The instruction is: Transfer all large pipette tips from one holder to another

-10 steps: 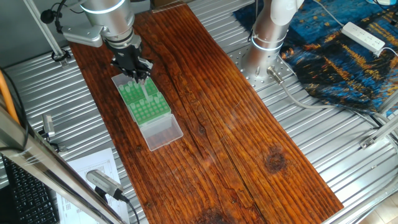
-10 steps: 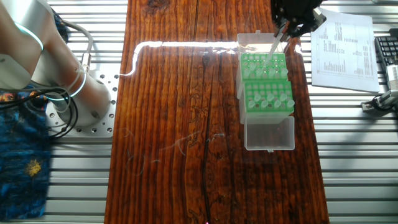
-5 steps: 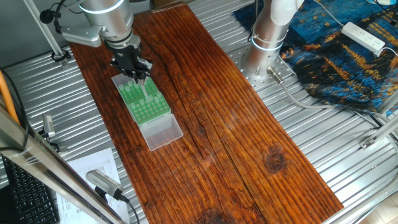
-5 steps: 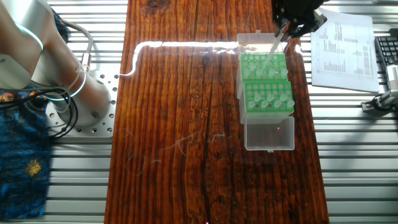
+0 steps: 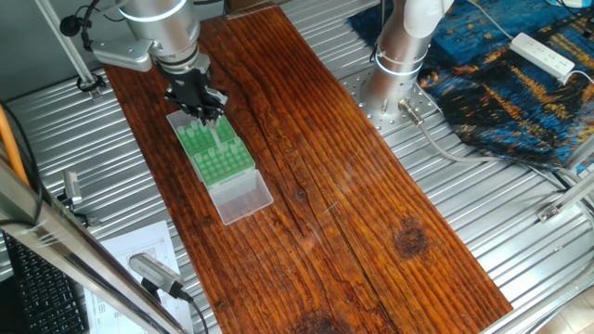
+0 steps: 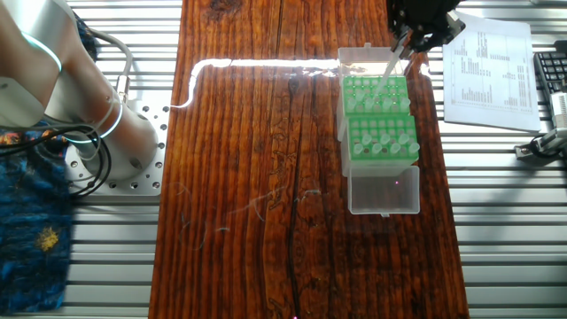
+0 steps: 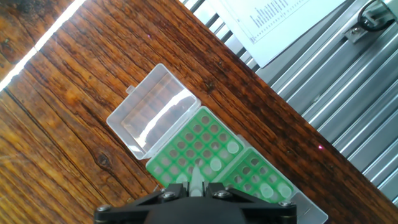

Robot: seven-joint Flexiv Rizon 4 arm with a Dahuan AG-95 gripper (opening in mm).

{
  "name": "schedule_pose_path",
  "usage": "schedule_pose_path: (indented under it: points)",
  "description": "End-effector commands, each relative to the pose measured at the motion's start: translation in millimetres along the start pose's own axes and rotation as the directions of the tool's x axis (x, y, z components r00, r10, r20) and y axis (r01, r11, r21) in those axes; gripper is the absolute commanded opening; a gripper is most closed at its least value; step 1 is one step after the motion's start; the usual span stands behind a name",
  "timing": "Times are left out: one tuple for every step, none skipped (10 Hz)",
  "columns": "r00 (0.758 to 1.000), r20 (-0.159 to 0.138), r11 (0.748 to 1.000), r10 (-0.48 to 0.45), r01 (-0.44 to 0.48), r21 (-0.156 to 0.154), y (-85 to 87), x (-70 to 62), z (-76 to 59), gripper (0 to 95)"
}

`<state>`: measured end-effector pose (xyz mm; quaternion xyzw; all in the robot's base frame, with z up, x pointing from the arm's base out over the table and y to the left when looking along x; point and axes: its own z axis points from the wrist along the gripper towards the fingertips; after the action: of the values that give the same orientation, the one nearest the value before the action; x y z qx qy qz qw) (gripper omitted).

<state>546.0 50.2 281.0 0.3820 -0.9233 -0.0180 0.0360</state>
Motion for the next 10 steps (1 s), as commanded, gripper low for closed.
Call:
schedule_pose_path:
  points:
    - [1.0,0.004,1.0,0.001,-0.001,0.003,0.4,0.2,2.1,0.0]
    - [1.0,0.006,1.0,-0.003,0.003,0.009,0.4,0.6,1.7,0.0]
    - [1.0,0.013,1.0,-0.006,0.006,0.013,0.5,0.7,1.4,0.0]
    - [1.0,0.018,1.0,-0.011,0.01,0.02,1.0,0.1,0.8,0.0]
    - [1.0,0.022,1.0,-0.008,0.007,0.025,2.2,0.1,0.0,0.0]
    - [1.0,0.025,1.0,-0.007,0.006,0.028,3.1,0.3,-0.6,0.0]
    - [1.0,0.031,1.0,-0.007,0.006,0.028,3.7,0.3,-0.9,0.0]
    - [0.999,0.032,1.0,-0.006,0.005,0.029,5.6,0.7,-2.1,0.0]
    - [0.999,0.035,1.0,-0.006,0.005,0.028,6.0,1.2,-2.7,0.0]
    - [0.999,0.034,0.999,-0.011,0.009,0.032,6.8,2.0,-3.6,0.0]
